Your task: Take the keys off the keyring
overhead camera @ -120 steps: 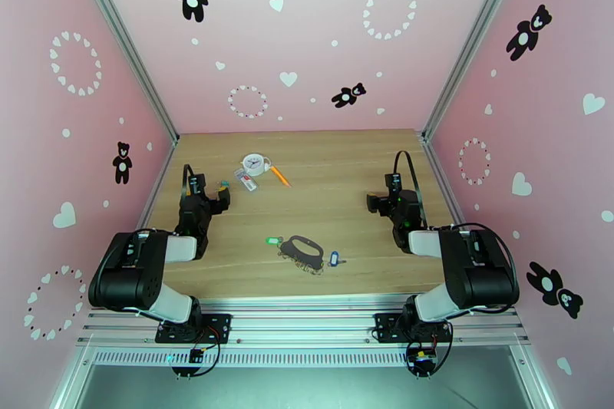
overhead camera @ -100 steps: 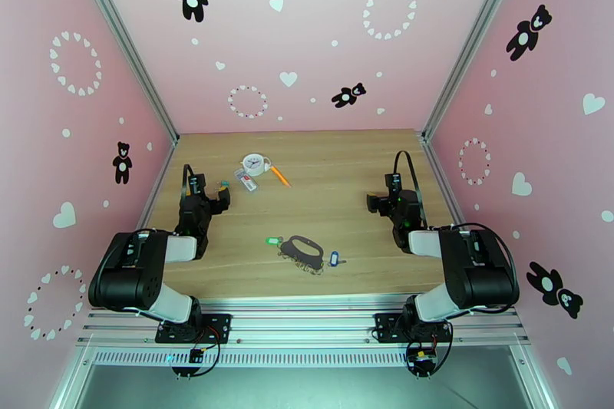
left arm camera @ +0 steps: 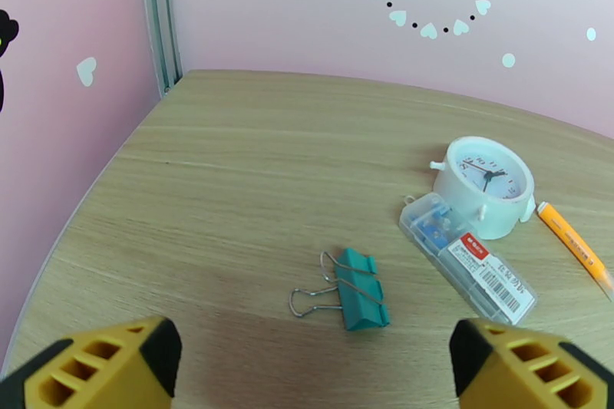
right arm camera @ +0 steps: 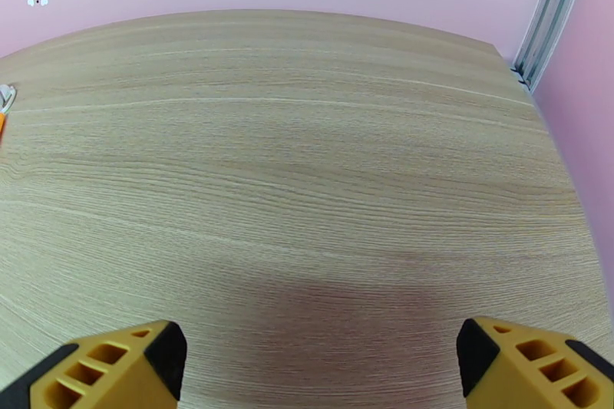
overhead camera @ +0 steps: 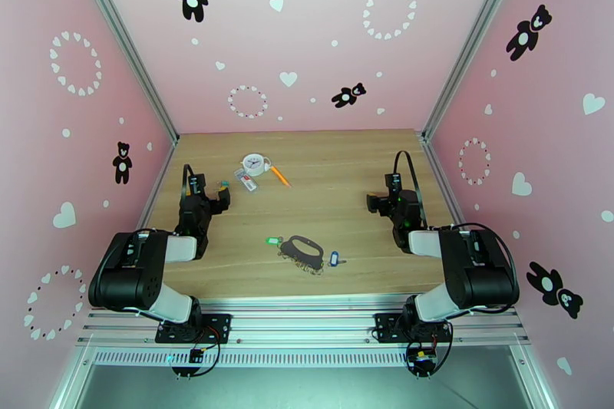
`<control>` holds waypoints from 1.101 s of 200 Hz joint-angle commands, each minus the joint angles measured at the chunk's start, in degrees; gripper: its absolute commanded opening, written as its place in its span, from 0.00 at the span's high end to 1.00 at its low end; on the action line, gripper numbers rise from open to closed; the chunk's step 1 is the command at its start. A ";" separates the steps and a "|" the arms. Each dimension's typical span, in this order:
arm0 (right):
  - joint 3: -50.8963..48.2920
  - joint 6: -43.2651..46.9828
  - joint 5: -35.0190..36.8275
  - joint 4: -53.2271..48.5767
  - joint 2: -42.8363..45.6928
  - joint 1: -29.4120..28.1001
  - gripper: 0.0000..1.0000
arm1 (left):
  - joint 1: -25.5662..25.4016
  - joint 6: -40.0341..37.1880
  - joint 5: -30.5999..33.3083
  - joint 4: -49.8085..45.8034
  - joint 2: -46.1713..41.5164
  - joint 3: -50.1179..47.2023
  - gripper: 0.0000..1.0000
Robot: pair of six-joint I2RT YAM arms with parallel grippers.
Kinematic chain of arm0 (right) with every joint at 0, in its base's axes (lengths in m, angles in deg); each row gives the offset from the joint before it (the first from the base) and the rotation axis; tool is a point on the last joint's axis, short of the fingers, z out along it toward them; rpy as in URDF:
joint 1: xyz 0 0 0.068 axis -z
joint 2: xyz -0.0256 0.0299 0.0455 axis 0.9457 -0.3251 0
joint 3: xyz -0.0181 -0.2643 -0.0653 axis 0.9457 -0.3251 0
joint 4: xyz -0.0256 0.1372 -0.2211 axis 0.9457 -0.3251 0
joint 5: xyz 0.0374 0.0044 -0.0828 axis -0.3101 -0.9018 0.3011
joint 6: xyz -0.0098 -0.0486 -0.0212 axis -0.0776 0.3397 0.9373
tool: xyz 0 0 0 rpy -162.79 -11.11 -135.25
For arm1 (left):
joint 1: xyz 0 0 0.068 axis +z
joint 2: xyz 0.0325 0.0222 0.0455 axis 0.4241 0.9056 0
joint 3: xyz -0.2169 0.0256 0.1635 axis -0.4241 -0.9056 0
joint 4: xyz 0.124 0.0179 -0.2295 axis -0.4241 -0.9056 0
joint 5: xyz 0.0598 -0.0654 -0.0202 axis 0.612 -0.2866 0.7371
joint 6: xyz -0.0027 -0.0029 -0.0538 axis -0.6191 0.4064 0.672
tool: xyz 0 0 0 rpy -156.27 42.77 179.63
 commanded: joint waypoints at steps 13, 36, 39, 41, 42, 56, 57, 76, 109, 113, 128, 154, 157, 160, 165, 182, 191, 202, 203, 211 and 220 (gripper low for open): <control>0.51 0.04 -0.03 0.90 -0.08 0.05 0.01 | -0.19 -0.47 -0.75 -0.69 -0.67 0.96 0.01; 0.47 0.24 -0.06 0.90 -0.13 0.05 0.01 | -0.19 -0.47 -0.75 -0.69 -0.67 0.91 0.01; 0.45 0.20 -0.06 0.90 -0.09 0.07 0.01 | -0.19 -0.47 -0.78 -0.69 -0.67 0.95 0.01; 0.43 0.18 -0.06 0.94 -0.08 0.05 0.01 | -0.19 -0.45 -0.79 -0.69 -0.67 0.96 0.01; 0.43 0.18 -0.06 0.96 -0.04 0.05 0.01 | -0.19 -0.46 -0.79 -0.69 -0.67 0.96 0.01; 0.32 0.18 -0.06 1.07 0.00 0.06 0.01 | -0.19 -0.47 -0.77 -0.73 -0.67 0.96 0.02; 0.33 0.18 -0.06 1.07 -0.04 0.05 0.01 | -0.19 -0.47 -0.78 -0.71 -0.67 0.96 0.02; 0.17 0.18 -0.22 1.25 0.08 0.05 0.01 | -0.19 -0.47 -0.75 -0.69 -0.75 0.74 0.01; 0.07 0.48 -0.60 0.79 1.06 0.05 0.01 | -0.22 -1.11 -2.72 -3.46 -4.40 0.14 0.01; -0.05 0.45 -0.59 0.68 1.41 0.05 0.01 | -0.29 -1.02 -2.81 -4.06 -5.47 -0.05 0.01; -0.62 0.14 0.00 0.07 3.54 0.05 0.01 | -0.26 -0.82 -2.68 -8.44 -10.21 -0.16 0.01; 2.12 -1.30 1.60 -11.09 10.21 0.05 0.01 | -0.25 -0.42 -2.52 -17.36 -19.62 -0.27 0.01; 2.58 -1.57 1.72 -12.75 10.77 0.05 0.01 | -0.27 -0.15 -2.49 -18.25 -21.14 -0.39 0.01; 3.00 -1.95 2.04 -14.23 11.31 0.06 0.01 | -0.20 0.10 -2.55 -19.31 -22.46 -0.40 0.02; 3.86 -3.13 2.74 -16.83 12.16 0.12 0.01 | -0.21 0.86 -2.53 -21.02 -24.69 -0.45 0.01; 6.47 -8.26 2.95 -24.61 14.62 1.18 0.01 | -0.19 3.67 -3.69 -27.44 -32.39 0.04 0.02; 7.26 -10.46 1.78 -27.84 16.69 1.69 0.01 | -0.19 5.69 -4.52 -30.57 -36.20 0.50 0.02; 8.06 -13.75 1.47 -31.24 19.37 1.86 0.01 | -0.19 9.46 -3.91 -34.15 -40.29 1.16 0.01; 8.11 -14.17 1.49 -31.56 19.67 1.92 0.01 | -0.19 9.86 -3.71 -34.60 -40.61 1.23 0.02; 8.98 -18.51 2.62 -34.89 21.73 1.95 0.01 | -0.19 13.10 -2.70 -36.71 -43.08 1.63 0.01; 10.36 -24.42 5.23 -40.66 24.01 1.91 0.01 | -0.19 17.49 -2.94 -38.87 -45.23 1.86 0.01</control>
